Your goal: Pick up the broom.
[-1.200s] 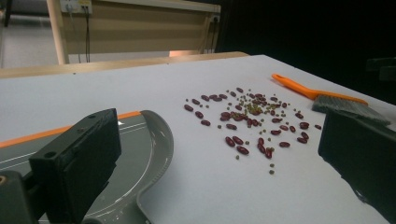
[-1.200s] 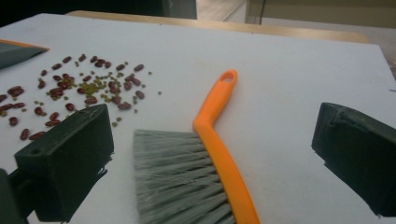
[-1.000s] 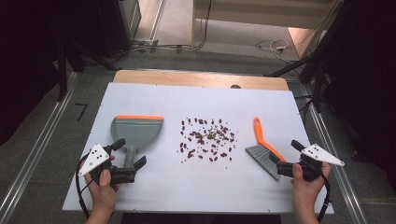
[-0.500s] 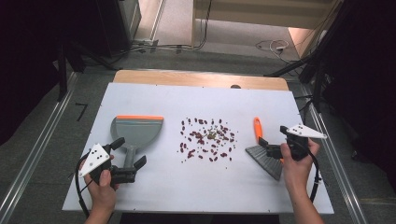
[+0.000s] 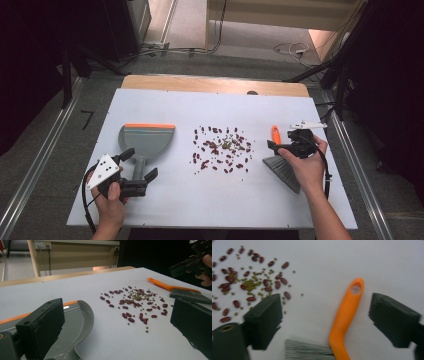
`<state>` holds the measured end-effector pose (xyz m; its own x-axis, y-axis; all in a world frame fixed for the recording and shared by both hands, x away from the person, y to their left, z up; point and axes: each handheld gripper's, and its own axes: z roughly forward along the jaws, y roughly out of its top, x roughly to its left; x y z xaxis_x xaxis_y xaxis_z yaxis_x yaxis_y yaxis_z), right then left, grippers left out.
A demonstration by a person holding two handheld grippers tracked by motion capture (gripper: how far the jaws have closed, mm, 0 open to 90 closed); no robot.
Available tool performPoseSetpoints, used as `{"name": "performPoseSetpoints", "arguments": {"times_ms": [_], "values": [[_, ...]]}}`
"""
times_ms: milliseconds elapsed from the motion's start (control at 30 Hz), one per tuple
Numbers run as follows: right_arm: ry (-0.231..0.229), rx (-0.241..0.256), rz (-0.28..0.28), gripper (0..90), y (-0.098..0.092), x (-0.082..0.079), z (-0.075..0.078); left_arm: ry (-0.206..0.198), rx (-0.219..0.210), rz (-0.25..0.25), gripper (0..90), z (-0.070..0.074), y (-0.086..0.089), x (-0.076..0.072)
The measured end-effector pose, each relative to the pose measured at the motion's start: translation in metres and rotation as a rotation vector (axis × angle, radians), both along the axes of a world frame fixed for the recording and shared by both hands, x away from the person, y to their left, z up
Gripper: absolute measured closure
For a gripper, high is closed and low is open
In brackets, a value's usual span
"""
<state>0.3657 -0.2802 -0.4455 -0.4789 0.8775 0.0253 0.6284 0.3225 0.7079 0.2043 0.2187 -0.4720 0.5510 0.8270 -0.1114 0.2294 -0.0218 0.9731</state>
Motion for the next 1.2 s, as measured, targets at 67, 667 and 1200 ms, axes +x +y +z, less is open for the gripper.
{"name": "performPoseSetpoints", "arguments": {"times_ms": [67,667,1200], "values": [[0.030,-0.022,-0.029,25.3,-0.001,0.005,-0.001,0.001,0.003,-0.004,0.2,-0.001,0.000,0.000],[0.278,-0.090,-0.144,51.1,0.002,0.021,-0.019,0.005,0.009,-0.010,0.2,-0.002,-0.001,0.001],[0.295,-0.158,-0.211,65.4,0.012,0.018,-0.031,0.004,0.038,-0.027,0.3,0.000,-0.011,0.000]]}}
